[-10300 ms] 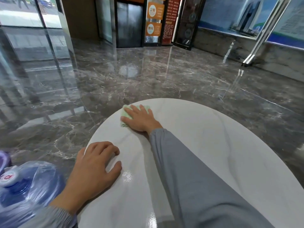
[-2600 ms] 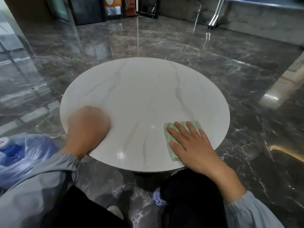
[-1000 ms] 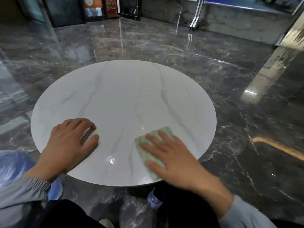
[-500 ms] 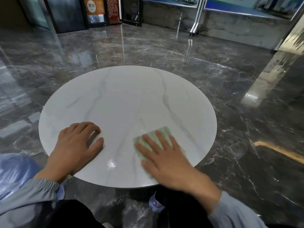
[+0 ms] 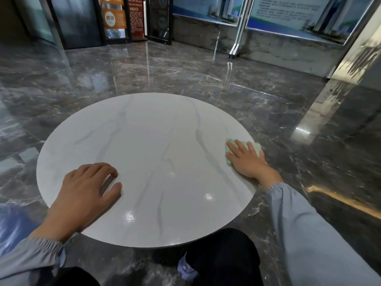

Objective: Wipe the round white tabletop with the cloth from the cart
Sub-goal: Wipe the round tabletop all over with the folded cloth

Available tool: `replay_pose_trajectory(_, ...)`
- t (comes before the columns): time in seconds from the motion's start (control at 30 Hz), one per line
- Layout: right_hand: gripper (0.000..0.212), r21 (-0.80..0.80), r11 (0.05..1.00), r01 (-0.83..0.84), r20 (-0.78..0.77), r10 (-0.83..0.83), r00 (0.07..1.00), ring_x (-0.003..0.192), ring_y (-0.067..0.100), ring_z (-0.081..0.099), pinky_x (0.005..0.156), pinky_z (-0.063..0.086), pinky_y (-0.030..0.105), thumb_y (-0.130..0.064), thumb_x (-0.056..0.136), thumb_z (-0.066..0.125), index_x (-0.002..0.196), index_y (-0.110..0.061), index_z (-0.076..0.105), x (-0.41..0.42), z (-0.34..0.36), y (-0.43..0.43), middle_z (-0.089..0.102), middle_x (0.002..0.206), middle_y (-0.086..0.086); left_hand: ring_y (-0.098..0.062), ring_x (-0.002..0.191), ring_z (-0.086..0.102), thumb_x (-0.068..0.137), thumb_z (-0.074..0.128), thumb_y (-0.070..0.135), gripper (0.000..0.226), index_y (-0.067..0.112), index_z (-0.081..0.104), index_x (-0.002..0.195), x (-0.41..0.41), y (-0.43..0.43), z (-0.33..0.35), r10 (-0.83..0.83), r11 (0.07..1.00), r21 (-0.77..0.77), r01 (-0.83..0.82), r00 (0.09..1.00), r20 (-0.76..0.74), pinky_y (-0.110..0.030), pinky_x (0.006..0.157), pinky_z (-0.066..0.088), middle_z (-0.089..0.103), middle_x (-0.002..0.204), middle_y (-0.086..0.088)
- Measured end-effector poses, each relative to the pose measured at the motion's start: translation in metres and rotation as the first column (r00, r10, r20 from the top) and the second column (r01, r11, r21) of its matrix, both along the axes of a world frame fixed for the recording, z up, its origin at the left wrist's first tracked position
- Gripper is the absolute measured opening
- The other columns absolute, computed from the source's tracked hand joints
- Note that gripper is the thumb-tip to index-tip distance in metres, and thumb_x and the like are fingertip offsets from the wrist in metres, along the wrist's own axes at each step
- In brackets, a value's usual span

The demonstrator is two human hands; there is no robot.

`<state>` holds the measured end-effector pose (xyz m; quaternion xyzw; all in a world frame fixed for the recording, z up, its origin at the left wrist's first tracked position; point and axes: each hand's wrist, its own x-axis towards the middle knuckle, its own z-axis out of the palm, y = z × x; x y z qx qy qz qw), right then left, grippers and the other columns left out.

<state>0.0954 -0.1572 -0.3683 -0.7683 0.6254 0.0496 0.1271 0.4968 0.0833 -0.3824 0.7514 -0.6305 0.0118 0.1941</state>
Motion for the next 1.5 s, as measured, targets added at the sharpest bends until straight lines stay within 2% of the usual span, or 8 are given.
replay_pose_trajectory(0.37,0.058,-0.088,0.765,-0.638,0.097,0.644,0.759,0.156,0.008,-0.020,0.122,-0.017,0.041,-0.064,0.104,0.020,0.159,-0.055,0.004,0.127,-0.006,0.120,-0.006,0.171,-0.023,-0.023,0.114,0.057,0.088,0.044,0.064,0.033,0.042,0.058,0.108,0.003,0.000,-0.002,-0.014,1.000,-0.028,0.014,1.000,-0.007,-0.048,0.098,0.044,0.061,0.120,0.017)
replay_pose_trajectory(0.57,0.062,-0.117,0.975,-0.188,0.039,0.194,0.980,0.160,0.022,-0.001,0.127,0.004,0.050,-0.064,0.104,0.016,0.163,-0.046,0.009,0.031,-0.005,0.012,0.005,0.173,-0.012,-0.020,0.114,0.057,0.090,0.044,0.063,0.032,0.042,0.058,0.109,0.005,0.000,-0.006,-0.022,0.999,-0.041,0.022,1.000,-0.005,-0.045,0.098,0.044,0.060,0.120,0.020)
replay_pose_trajectory(0.73,0.063,-0.048,0.999,0.015,-0.033,-0.016,0.999,0.159,0.029,-0.007,0.126,-0.005,0.055,-0.058,0.104,0.009,0.160,-0.034,0.026,-0.018,-0.009,-0.052,-0.003,0.174,-0.003,-0.020,0.114,0.057,0.089,0.044,0.063,0.031,0.042,0.057,0.108,0.005,-0.002,-0.007,-0.013,0.999,-0.039,0.013,1.000,0.013,-0.045,0.097,0.044,0.060,0.120,0.019)
replay_pose_trajectory(0.83,0.062,-0.006,0.996,0.086,-0.008,-0.086,0.996,0.159,0.030,-0.015,0.124,-0.009,0.058,-0.057,0.103,0.014,0.163,-0.046,0.003,0.012,0.000,-0.048,-0.010,0.173,-0.013,-0.020,0.112,0.058,0.088,0.045,0.063,0.031,0.041,0.058,0.106,0.005,-0.003,-0.006,-0.007,0.999,-0.053,0.009,1.000,0.025,-0.045,0.095,0.044,0.060,0.117,0.019)
replay_pose_trajectory(1.0,0.059,-0.027,0.974,-0.223,-0.011,0.223,0.975,0.159,0.028,-0.014,0.124,-0.008,0.058,-0.058,0.106,0.018,0.161,-0.051,-0.003,0.108,0.004,-0.012,-0.010,0.172,-0.016,-0.019,0.112,0.058,0.088,0.045,0.063,0.031,0.041,0.059,0.106,0.003,-0.003,-0.007,-0.004,0.999,-0.051,0.004,1.000,0.011,-0.045,0.097,0.044,0.060,0.118,0.019)
replay_pose_trajectory(1.23,0.057,-0.082,0.700,-0.709,0.043,0.713,0.700,0.158,0.015,-0.013,0.125,-0.012,0.046,-0.059,0.106,0.021,0.161,-0.051,0.006,0.195,-0.002,0.109,-0.002,0.173,-0.017,-0.018,0.110,0.059,0.087,0.046,0.060,0.033,0.038,0.060,0.106,0.010,-0.003,-0.010,-0.005,0.998,-0.065,0.004,1.000,-0.015,-0.042,0.096,0.043,0.061,0.116,0.017)
replay_pose_trajectory(1.33,0.057,-0.140,0.762,-0.632,0.047,0.643,0.765,0.158,0.016,0.003,0.125,0.001,0.040,-0.055,0.108,0.027,0.163,-0.045,0.014,0.173,0.000,0.073,0.012,0.172,-0.012,-0.017,0.110,0.058,0.088,0.047,0.058,0.032,0.036,0.061,0.107,0.009,-0.001,-0.010,-0.007,0.997,-0.076,0.005,1.000,-0.028,-0.041,0.096,0.043,0.060,0.116,0.017)
replay_pose_trajectory(1.5,0.058,-0.094,0.993,-0.069,0.036,0.073,0.997,0.160,0.025,0.001,0.124,0.005,0.051,-0.056,0.107,0.022,0.163,-0.044,0.010,0.073,0.000,-0.024,0.003,0.174,-0.011,-0.013,0.111,0.057,0.089,0.046,0.058,0.033,0.037,0.061,0.108,0.009,-0.001,-0.011,0.004,0.997,-0.079,-0.006,0.999,-0.034,-0.038,0.098,0.041,0.060,0.118,0.018)
